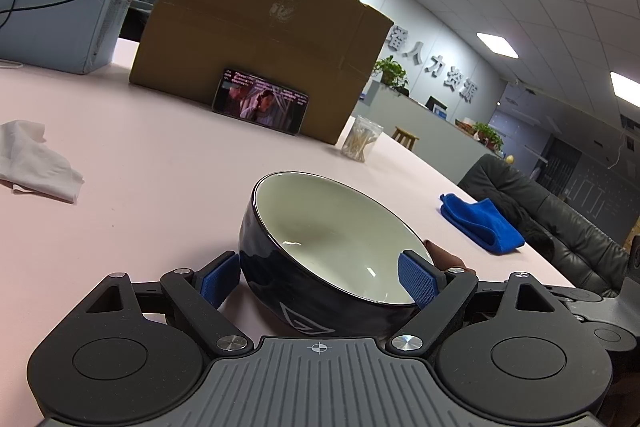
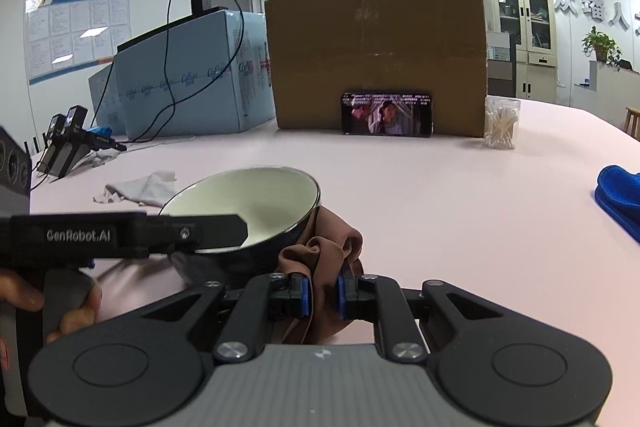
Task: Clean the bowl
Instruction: 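Hold the bowl steady with the left gripper while the right gripper wipes its outer wall with the cloth, then open both grippers, releasing the bowl and the brown cloth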
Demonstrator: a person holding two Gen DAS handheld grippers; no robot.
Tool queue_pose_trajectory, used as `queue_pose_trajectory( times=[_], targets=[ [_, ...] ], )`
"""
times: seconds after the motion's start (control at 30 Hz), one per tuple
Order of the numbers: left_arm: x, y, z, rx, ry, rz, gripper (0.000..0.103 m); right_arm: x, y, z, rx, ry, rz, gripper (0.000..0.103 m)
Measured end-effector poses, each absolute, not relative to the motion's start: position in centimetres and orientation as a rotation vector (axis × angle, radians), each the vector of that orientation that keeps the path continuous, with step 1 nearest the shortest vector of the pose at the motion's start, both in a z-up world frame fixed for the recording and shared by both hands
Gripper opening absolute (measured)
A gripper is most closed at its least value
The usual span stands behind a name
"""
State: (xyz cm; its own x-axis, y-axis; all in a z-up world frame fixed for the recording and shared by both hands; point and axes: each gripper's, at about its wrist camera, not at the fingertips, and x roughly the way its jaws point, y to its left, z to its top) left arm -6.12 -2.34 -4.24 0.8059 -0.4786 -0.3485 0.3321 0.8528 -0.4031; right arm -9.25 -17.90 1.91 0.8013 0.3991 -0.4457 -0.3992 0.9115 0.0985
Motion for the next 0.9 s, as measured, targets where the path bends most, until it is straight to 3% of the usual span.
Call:
queue_pose_trajectory(
  times=[0.43, 0.5, 0.53, 0.57, 0.77, 0.83, 0.9],
  targets=[
    [-6.2, -2.4, -4.3, -0.337, 0.463, -0.437, 0.088, -13.3, -22.0, 4.0, 0.012, 0.426, 0.432, 0.018],
    [-6.2, -2.4, -4.3, -0.338, 0.463, -0.435, 0.088, -13.0, -21.7, 3.8, -0.02, 0.438, 0.405, 0.037],
    [-6.3, -2.4, -4.3, -0.34, 0.463, -0.434, 0.088, -12.9, -21.6, 3.7, -0.032, 0.443, 0.392, 0.056],
    [-6.3, -2.3, -4.3, -0.341, 0.463, -0.434, 0.088, -12.8, -21.4, 3.6, -0.047, 0.448, 0.379, 0.067],
    [-6.3, -2.2, -4.1, -0.347, 0.46, -0.434, 0.089, -12.8, -21.2, 3.5, -0.093, 0.397, 0.345, 0.094],
    [-6.4, -2.2, -3.9, -0.344, 0.453, -0.438, 0.099, -13.0, -21.9, 4.1, -0.063, 0.344, 0.343, 0.1],
    [-6.8, -2.1, -3.5, -0.332, 0.41, -0.442, 0.101, -13.1, -22.5, 4.6, -0.05, 0.289, 0.336, 0.101]
  ],
)
